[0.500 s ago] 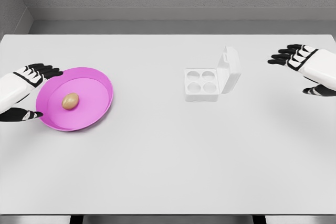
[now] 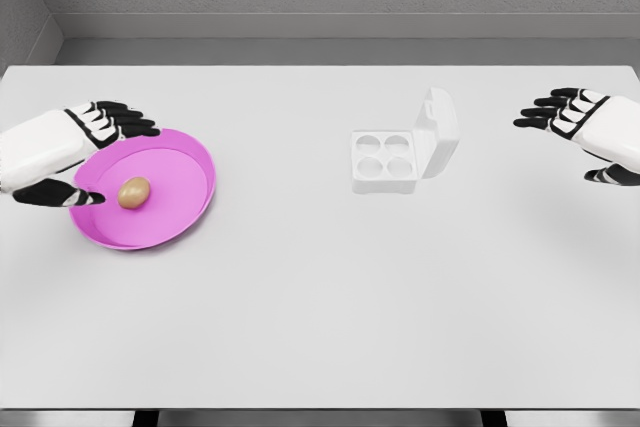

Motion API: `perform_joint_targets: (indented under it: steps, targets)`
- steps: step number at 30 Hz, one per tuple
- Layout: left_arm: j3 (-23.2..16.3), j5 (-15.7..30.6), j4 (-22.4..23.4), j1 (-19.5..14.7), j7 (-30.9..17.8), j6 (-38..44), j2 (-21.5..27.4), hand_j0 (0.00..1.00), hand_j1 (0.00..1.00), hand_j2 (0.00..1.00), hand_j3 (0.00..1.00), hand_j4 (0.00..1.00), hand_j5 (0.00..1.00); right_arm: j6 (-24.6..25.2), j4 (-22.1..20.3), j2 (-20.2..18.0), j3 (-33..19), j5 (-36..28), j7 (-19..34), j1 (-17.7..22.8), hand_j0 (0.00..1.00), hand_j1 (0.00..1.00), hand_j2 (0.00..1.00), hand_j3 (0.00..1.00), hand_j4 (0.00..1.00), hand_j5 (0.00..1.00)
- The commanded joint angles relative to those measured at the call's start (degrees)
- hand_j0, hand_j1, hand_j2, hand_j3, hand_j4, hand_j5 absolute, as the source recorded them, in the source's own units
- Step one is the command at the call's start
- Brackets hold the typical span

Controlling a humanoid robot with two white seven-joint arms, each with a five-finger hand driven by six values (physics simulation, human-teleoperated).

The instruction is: Pack egg into the box and close the box lid

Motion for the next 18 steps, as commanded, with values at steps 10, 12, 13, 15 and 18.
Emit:
perform_joint_targets:
  steps: [10,12,13,15,18]
  targets:
    - [-11.16,21.81,1.91,-2.99,0.07,18.50,6.25,0.80,0.80,0.80,0.80,0.80,0.80,0.05,0.49,2.91,0.37,-0.28,2.88,-0.09,1.00,1.00,1.00,1.00,1.00,1.00]
    - [-14.06,18.73,4.46,-6.24,0.07,18.76,4.06,0.79,0.79,0.79,0.79,0.79,0.79,0.05,0.93,3.52,0.46,-0.02,2.96,-0.44,1.00,1.00,1.00,1.00,1.00,1.00]
    - [-16.16,18.64,6.57,-8.52,0.07,18.76,2.74,0.79,0.79,0.79,0.79,0.79,0.79,0.05,0.93,3.61,0.55,-0.02,3.05,-0.44,1.00,1.00,1.00,1.00,1.00,1.00]
    - [-20.21,17.94,8.59,-11.78,0.07,18.76,1.25,0.78,0.78,0.78,0.78,0.78,0.78,0.05,1.11,4.49,0.55,-0.02,6.04,-0.61,1.00,1.00,1.00,1.00,1.00,1.00]
    - [-22.67,17.77,8.51,-11.87,0.07,18.76,1.25,0.77,0.77,0.77,0.77,0.77,0.77,0.05,1.99,5.46,0.55,0.07,6.66,-1.58,1.00,1.00,1.00,1.00,1.00,1.00]
